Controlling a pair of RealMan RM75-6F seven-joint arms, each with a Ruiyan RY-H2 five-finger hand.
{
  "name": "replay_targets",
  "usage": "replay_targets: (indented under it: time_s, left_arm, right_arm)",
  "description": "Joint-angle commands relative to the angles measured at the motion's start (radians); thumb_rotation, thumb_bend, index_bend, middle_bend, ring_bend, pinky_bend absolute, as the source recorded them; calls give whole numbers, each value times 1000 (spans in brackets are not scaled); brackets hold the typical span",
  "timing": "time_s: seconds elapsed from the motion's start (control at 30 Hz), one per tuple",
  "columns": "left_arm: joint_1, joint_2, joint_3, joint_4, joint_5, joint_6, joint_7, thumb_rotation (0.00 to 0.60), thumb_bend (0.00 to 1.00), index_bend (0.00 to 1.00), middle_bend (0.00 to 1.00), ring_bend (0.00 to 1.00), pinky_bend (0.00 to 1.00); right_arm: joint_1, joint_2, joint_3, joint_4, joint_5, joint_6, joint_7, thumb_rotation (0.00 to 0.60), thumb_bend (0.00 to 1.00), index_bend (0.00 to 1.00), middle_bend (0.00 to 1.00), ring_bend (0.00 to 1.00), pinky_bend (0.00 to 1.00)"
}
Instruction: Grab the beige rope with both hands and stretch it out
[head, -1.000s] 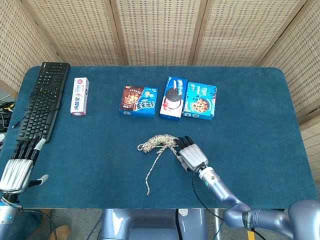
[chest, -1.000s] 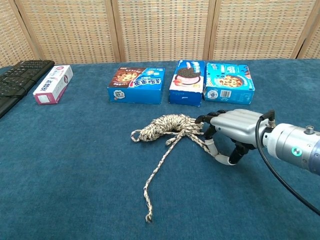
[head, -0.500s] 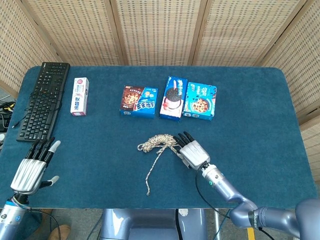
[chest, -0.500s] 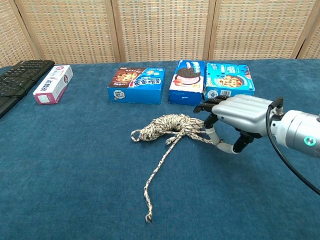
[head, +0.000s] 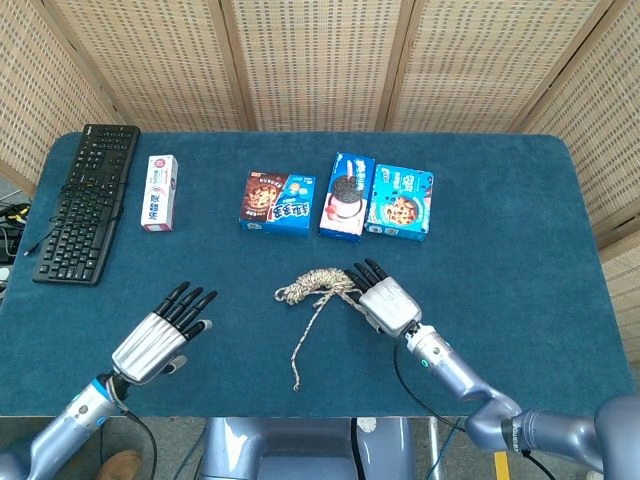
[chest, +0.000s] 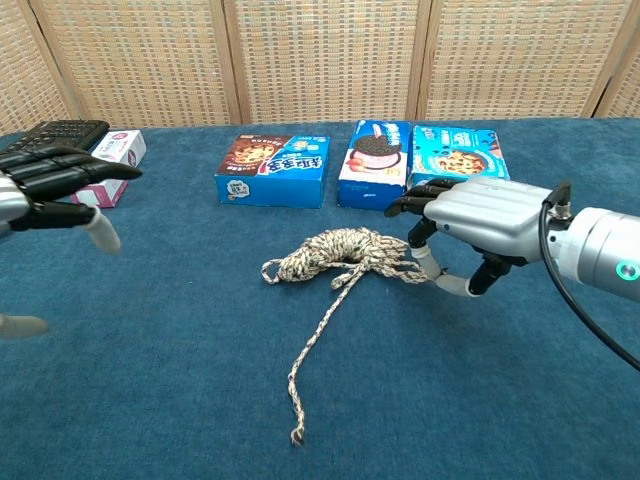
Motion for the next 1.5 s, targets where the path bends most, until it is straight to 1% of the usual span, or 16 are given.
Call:
replay_targets:
  time_s: [0.03, 0.13, 0.27, 0.47, 0.77, 0.9, 1.07, 1.2, 1.5]
  left_arm:
    - [-94, -53, -13, 45, 8, -114, -33, 600, 72, 412, 0, 0, 0]
    - [-132, -96, -19, 73, 11, -132, -70, 600, 116, 448, 0, 0, 0]
    - [-183, -155, -24, 131, 24, -154, -91, 600, 164, 450, 0, 0, 0]
    - [-245, -221, -35, 176, 22, -198, -87, 600, 200, 450, 0, 0, 0]
    - [-329, -310, -46, 248, 25, -265, -65, 600, 221, 450, 0, 0, 0]
    - [-359, -350, -50, 285, 9, -286, -60, 600, 220, 450, 0, 0, 0]
    - [-387, -391, -40, 325, -8, -312, -52, 600, 224, 452, 0, 0, 0]
    - [-403, -428, -31, 355, -23, -324, -58, 600, 246, 454, 0, 0, 0]
    - [-431, -449, -17, 378, -47, -331, -59, 600, 264, 459, 0, 0, 0]
  right_arm:
    - [2, 1, 8, -2, 12, -9, 4, 600, 432, 632, 81, 0, 0]
    - [3, 0, 12, -3, 21, -16, 4, 600, 432, 632, 81, 0, 0]
    - [4, -2, 19, 1, 31, -22, 1, 600, 433, 632, 82, 0, 0]
    - [7, -3, 27, 6, 42, -28, 2, 600, 432, 632, 84, 0, 0]
    - [12, -13, 26, 25, 41, -39, 18, 600, 445, 636, 85, 0, 0]
    - [14, -20, 23, 49, 32, -42, 39, 600, 446, 636, 85, 0, 0]
    - [17, -26, 22, 78, 24, -47, 64, 600, 447, 636, 85, 0, 0]
    - [19, -27, 17, 103, 14, -51, 77, 600, 448, 638, 85, 0, 0]
    - [19, -33, 7, 141, -8, -55, 125, 600, 449, 639, 85, 0, 0]
